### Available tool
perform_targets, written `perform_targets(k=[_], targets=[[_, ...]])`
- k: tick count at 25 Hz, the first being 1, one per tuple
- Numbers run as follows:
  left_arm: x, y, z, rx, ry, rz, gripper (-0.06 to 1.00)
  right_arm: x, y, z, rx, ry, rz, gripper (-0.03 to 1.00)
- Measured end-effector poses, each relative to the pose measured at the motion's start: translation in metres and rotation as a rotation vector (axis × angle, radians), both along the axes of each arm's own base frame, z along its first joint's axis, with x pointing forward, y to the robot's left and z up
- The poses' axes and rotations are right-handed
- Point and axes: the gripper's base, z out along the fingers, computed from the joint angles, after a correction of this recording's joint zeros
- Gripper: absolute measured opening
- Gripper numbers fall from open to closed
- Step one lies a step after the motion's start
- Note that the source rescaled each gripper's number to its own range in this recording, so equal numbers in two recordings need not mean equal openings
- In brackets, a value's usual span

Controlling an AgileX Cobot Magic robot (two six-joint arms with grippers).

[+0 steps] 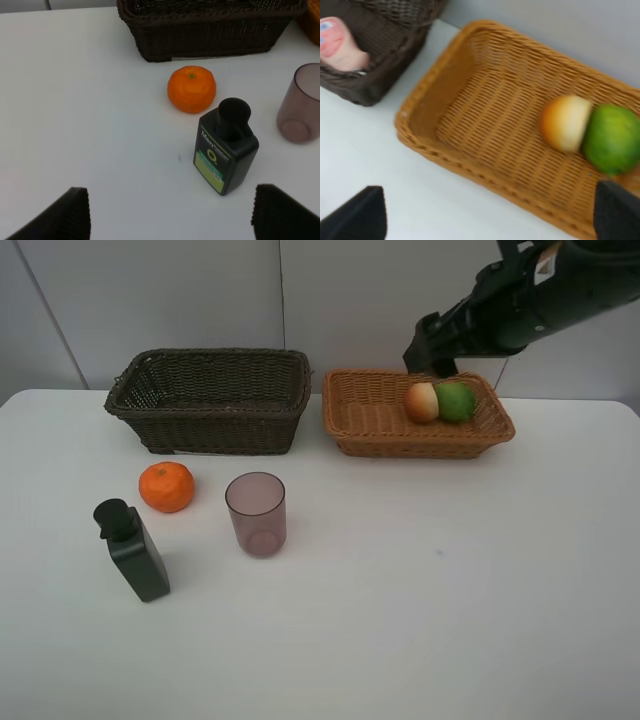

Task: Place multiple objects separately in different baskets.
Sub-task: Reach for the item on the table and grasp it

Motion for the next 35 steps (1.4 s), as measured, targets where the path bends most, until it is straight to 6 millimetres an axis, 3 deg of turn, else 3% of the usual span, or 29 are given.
perform_targets(k=[2,10,23,31,35], targets=[[0.000,0.000,0.000,0.000,0.000,0.000,0.85,-0.006,-0.010,0.000,0.007,0.000,-0.027,0.90],[0.000,0.000,0.000,0.000,0.000,0.000,0.85,-0.072,-0.069,0.012,0.121,-0.041,-0.207,0.90],[0.000,0.000,0.000,0.000,0.000,0.000,0.85,-0.158,-0.088,0.031,0.129,0.119,-0.248,0.90],[0.000,0.000,0.000,0.000,0.000,0.000,0.85,-0.218,-0.103,0.040,0.111,0.091,-0.267,0.90],[0.000,0.000,0.000,0.000,0.000,0.000,0.85,-0.237,-0.108,0.042,0.110,0.050,-0.276,0.90]])
